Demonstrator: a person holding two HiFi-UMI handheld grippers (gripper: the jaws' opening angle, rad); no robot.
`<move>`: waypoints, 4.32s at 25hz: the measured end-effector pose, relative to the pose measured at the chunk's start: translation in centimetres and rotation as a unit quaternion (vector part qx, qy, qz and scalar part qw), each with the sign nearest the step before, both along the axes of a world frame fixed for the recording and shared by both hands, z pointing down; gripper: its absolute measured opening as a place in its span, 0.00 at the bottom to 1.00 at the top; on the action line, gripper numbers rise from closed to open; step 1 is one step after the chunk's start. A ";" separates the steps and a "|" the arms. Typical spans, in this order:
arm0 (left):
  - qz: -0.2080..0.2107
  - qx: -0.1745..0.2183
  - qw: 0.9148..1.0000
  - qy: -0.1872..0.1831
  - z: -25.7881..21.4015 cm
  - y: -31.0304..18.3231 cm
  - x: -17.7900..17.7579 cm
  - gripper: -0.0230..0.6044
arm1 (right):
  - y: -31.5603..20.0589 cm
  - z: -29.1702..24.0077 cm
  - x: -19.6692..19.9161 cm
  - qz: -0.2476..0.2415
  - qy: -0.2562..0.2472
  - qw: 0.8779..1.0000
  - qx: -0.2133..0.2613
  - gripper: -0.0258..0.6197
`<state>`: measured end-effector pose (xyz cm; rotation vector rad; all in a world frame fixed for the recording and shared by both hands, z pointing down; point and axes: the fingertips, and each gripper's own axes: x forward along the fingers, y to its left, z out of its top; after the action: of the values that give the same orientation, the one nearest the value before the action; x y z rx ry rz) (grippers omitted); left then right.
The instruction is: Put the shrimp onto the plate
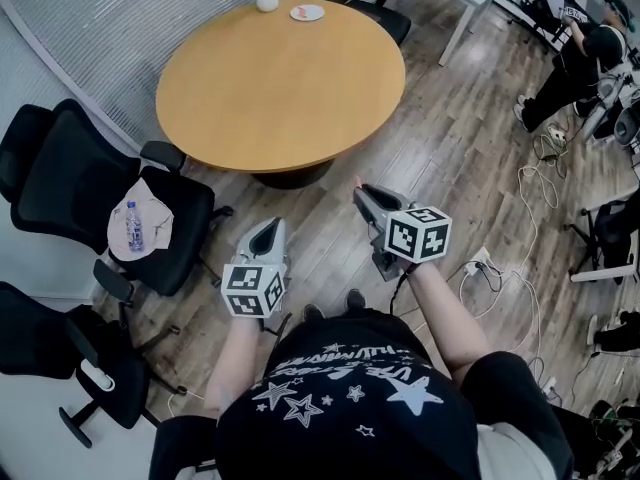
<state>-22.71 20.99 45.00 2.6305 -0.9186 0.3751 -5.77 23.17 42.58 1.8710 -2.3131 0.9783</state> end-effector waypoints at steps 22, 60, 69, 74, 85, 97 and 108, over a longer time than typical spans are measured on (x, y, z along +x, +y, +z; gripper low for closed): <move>-0.046 -0.027 0.999 0.008 1.9 -5.9 -1.5 0.04 | -5.0 1.9 1.6 0.007 -0.020 1.000 -0.011 0.14; -0.118 0.011 0.993 -0.015 -0.4 -25.9 16.5 0.04 | -26.0 2.9 23.3 -0.024 -0.053 0.998 0.005 0.14; -0.107 0.016 0.994 0.005 -1.3 -36.6 17.3 0.04 | -35.5 2.2 25.6 0.003 -0.033 0.999 0.001 0.14; -0.093 0.027 0.995 0.012 -3.5 -42.6 17.2 0.04 | -41.5 0.7 26.2 0.010 -0.009 1.000 0.006 0.14; -0.072 0.029 0.997 0.025 -5.9 -51.8 17.8 0.04 | -51.3 -2.2 28.5 0.013 0.057 0.998 0.021 0.14; -0.118 0.024 0.993 -0.001 -4.7 -61.2 20.9 0.04 | -64.8 -1.3 32.5 -0.028 0.059 0.998 0.024 0.14; -0.132 -0.003 0.991 -0.026 0.0 -67.8 25.9 0.04 | -76.3 5.3 35.1 -0.075 0.077 0.994 -0.011 0.14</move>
<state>3.14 -46.86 45.00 2.4604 -1.2619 0.3788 29.30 -53.15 47.86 1.6702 -2.3032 0.8085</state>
